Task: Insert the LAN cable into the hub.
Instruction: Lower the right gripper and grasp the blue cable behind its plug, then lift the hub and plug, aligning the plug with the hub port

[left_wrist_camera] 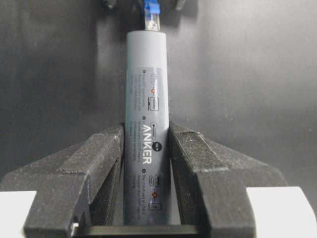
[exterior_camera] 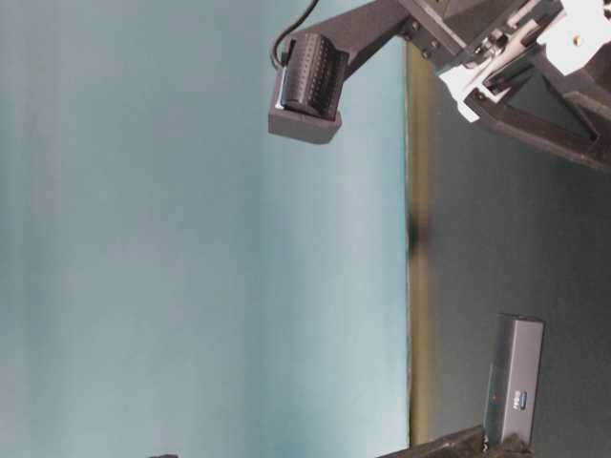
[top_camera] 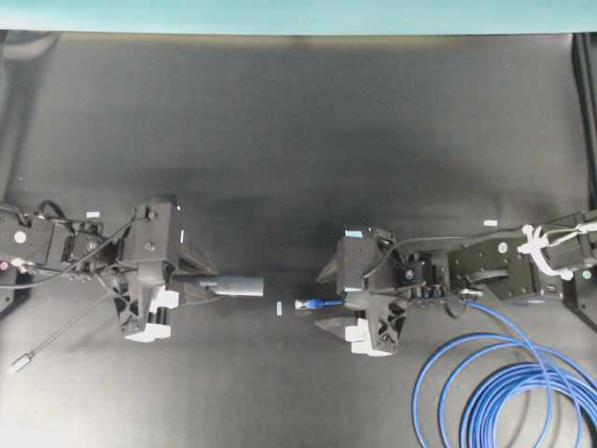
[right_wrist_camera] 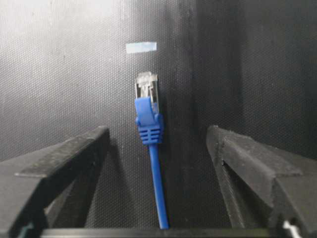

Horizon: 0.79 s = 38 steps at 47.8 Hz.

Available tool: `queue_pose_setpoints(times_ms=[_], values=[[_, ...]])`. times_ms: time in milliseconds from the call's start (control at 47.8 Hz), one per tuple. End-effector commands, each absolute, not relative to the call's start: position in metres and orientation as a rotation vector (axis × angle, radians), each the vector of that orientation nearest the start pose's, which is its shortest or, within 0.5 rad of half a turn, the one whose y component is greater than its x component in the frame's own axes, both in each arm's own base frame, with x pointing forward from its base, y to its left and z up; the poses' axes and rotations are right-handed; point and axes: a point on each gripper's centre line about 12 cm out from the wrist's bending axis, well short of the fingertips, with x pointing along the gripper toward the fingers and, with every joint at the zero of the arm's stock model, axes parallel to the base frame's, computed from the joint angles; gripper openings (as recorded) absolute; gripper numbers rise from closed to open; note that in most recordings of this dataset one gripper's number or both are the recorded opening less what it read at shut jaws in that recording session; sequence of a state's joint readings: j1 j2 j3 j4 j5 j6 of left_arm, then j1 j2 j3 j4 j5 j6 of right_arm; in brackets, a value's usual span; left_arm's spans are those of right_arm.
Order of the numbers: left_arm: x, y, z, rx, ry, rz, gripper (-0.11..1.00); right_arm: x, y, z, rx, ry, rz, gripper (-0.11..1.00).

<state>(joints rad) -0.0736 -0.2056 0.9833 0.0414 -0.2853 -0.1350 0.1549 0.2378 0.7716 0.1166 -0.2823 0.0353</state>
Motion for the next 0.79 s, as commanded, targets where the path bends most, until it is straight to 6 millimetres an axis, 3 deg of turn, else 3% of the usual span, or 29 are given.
queue_pose_setpoints(times_ms=[0,251,334,773], values=[[0.317,-0.025,0.175,-0.076,0.466,-0.065,0.28,0.372,0.057,0.066,0.072,0.758,0.067,0.68],[0.317,-0.025,0.176,-0.075,0.464,-0.066,0.28,0.366,0.065,0.063,0.063,0.806,0.086,0.12],[0.317,-0.025,0.176,-0.073,0.464,-0.066,0.28,0.367,0.065,0.066,0.067,0.797,0.087,0.13],[0.322,-0.025,0.186,-0.068,0.451,-0.066,0.28,0.375,0.058,0.138,0.165,0.669,0.061,0.13]])
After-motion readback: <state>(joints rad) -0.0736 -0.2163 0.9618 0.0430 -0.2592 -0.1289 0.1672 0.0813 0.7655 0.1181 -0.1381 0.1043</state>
